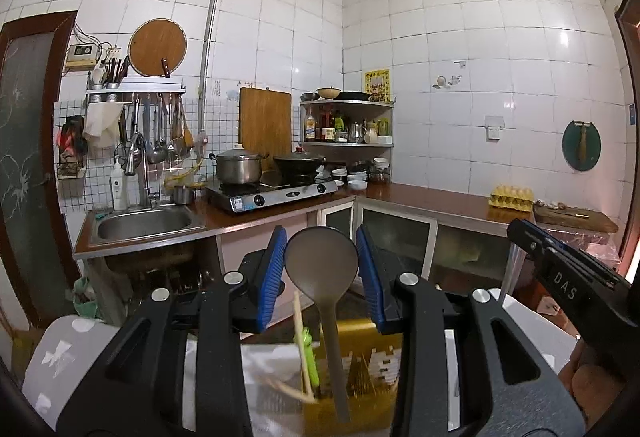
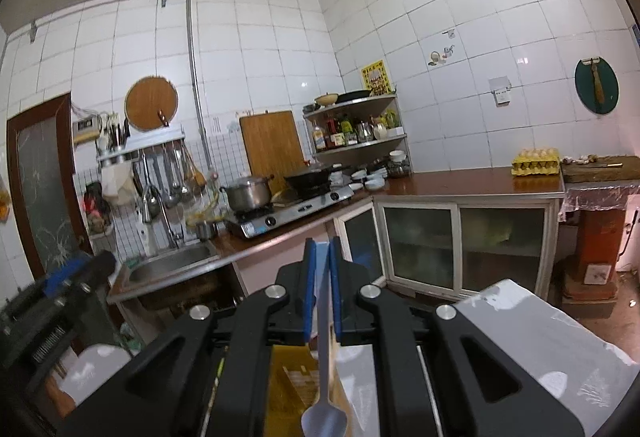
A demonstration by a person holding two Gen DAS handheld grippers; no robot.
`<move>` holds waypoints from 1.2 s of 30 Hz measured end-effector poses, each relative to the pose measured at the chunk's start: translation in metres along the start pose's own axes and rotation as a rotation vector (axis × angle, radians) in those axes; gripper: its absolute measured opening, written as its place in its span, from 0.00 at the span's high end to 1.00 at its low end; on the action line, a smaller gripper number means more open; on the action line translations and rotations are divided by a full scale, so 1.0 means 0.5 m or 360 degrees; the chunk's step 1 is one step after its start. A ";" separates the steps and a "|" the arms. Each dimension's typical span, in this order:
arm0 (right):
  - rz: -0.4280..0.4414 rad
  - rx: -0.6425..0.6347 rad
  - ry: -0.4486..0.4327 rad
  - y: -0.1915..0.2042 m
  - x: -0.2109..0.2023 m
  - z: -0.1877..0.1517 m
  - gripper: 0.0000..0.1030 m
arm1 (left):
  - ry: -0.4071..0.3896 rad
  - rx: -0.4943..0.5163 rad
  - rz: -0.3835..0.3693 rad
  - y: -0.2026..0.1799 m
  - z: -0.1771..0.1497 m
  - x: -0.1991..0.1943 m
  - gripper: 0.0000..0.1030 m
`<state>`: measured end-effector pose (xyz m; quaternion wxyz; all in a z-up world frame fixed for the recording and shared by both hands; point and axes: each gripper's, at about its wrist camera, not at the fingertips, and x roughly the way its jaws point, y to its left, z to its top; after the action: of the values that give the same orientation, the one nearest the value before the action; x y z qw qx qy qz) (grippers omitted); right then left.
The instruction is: Organize utensils
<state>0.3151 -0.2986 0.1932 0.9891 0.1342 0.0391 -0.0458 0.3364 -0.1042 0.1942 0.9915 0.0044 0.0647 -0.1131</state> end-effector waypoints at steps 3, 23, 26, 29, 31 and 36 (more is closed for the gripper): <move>0.0015 0.0026 -0.0009 0.006 0.037 0.000 0.93 | -0.0027 0.0048 0.0029 -0.012 0.002 0.038 0.66; 0.0052 -0.0103 0.0295 -0.032 0.143 -0.152 0.93 | 0.0245 0.0011 0.0030 0.030 -0.181 0.168 0.66; 0.0050 -0.0126 0.0360 -0.034 0.147 -0.172 0.92 | 0.0260 0.0047 0.0020 0.024 -0.189 0.157 0.66; 0.0060 -0.0174 0.0392 -0.030 0.140 -0.183 0.91 | 0.0257 0.0061 0.0006 0.021 -0.186 0.124 0.66; 0.0046 -0.0195 0.0427 -0.034 0.135 -0.183 0.91 | 0.0245 0.0054 0.0006 0.021 -0.176 0.100 0.52; -0.0003 -0.0169 0.0443 -0.050 0.091 -0.151 0.50 | 0.0194 0.0037 0.0028 0.032 -0.143 0.025 0.37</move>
<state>0.3526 -0.3060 0.1102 0.9798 0.0868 0.1785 -0.0257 0.3431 -0.0896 0.1214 0.9865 0.0235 0.1236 -0.1046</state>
